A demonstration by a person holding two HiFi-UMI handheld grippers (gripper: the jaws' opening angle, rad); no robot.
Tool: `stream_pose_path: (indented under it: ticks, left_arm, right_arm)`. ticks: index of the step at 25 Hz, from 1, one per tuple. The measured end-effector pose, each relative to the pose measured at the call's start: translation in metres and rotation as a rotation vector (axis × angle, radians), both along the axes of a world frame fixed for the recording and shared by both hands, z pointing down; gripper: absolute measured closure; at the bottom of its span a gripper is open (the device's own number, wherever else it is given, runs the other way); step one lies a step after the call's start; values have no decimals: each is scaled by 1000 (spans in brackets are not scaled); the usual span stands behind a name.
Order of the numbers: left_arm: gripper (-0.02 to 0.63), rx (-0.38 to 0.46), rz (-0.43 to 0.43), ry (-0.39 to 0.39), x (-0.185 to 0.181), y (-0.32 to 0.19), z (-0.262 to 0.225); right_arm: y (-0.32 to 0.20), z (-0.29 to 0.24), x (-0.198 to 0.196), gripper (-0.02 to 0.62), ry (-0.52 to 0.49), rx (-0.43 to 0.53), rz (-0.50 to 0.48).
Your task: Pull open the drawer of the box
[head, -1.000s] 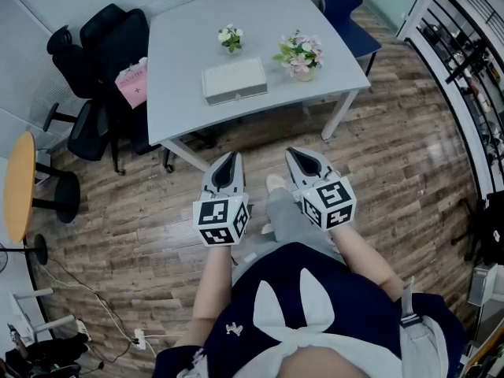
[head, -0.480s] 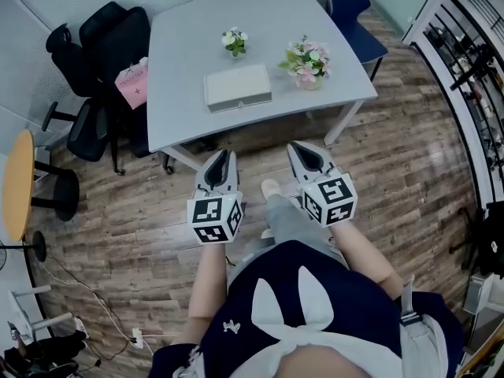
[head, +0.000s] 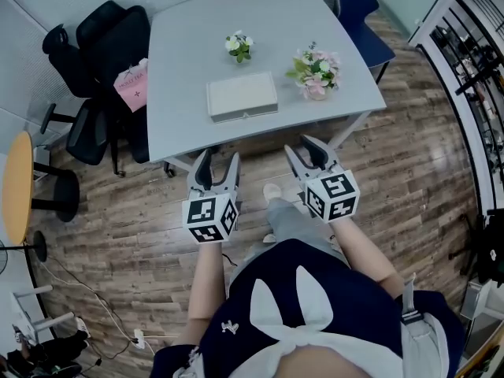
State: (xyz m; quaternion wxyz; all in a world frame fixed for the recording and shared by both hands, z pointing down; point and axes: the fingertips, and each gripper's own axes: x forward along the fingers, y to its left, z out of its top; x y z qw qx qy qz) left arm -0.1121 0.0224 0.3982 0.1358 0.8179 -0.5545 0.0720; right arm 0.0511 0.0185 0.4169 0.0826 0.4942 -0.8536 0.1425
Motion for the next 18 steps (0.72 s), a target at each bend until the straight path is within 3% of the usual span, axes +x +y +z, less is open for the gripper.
stream_pose_path:
  ticks: [18]
  left_arm:
    - [354, -102, -72, -13, -34, -91, 33]
  right_arm:
    - [-93, 33, -4, 414, 15, -102, -9]
